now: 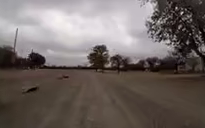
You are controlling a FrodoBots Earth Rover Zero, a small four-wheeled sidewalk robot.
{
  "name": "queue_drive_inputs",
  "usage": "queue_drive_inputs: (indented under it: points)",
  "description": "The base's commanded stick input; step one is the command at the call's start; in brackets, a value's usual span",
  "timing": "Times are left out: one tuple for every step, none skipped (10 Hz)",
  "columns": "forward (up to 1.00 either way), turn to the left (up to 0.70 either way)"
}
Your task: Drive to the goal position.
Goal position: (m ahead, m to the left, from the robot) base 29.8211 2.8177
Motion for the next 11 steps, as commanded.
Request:
queue_drive_inputs:
  points:
    - [0.7,-0.01]
    - [0.7,-0.01]
    - [0.7,0.11]
    - [0.7,0.34]
    - [0.7,0.34]
    - [0.7,-0.01]
    - [0.7,-0.01]
    - [0.7,-0.01]
    - [0.7,-0.01]
    - [0.7,-0.01]
    - [0.7,-0.01]
